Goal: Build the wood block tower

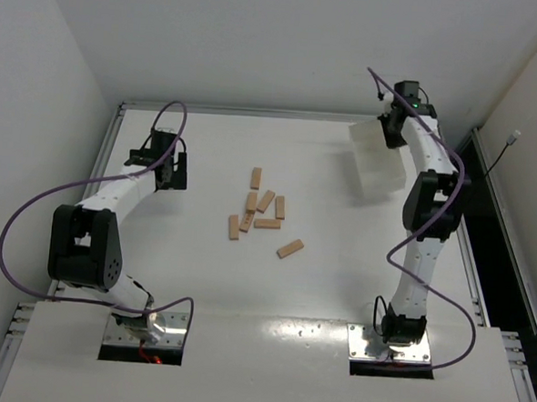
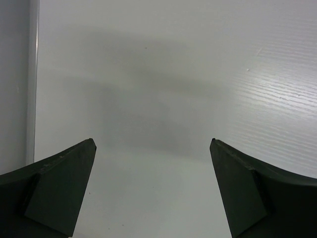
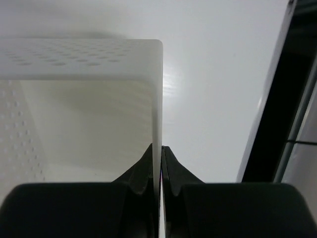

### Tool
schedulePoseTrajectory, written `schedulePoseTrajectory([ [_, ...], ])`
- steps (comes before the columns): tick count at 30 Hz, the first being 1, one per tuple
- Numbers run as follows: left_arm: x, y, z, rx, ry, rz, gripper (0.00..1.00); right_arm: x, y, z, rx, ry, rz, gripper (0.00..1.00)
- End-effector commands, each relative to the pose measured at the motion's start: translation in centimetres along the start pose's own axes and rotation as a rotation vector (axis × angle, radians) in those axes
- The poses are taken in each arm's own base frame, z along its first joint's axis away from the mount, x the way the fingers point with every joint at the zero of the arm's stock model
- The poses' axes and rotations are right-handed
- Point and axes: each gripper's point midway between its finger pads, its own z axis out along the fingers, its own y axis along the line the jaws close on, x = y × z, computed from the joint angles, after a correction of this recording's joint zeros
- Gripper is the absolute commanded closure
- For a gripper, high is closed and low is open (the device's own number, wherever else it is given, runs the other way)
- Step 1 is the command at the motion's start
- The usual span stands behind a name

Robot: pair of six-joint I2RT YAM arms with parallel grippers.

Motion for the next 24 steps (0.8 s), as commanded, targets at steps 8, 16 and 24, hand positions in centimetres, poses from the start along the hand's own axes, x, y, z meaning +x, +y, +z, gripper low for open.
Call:
schedulePoseTrajectory([
  [8,-3.9,-0.8,-0.7,0.080,-0.112,-0.010,0.00,3.8,-7.7,4.3,-0.115,0.020,0.237,1.00],
  [16,-3.6,-1.1,-0.4,0.088,-0.102,0.004,0.00,4.8,-10.6,7.1,-0.094,0.005,0.265,0.93],
  [24,-3.8,-0.7,-0.1,0.055,-0.095,-0.013,0.00,5.0,-10.4,8.1,-0.094,0.007,0.274,0.44],
])
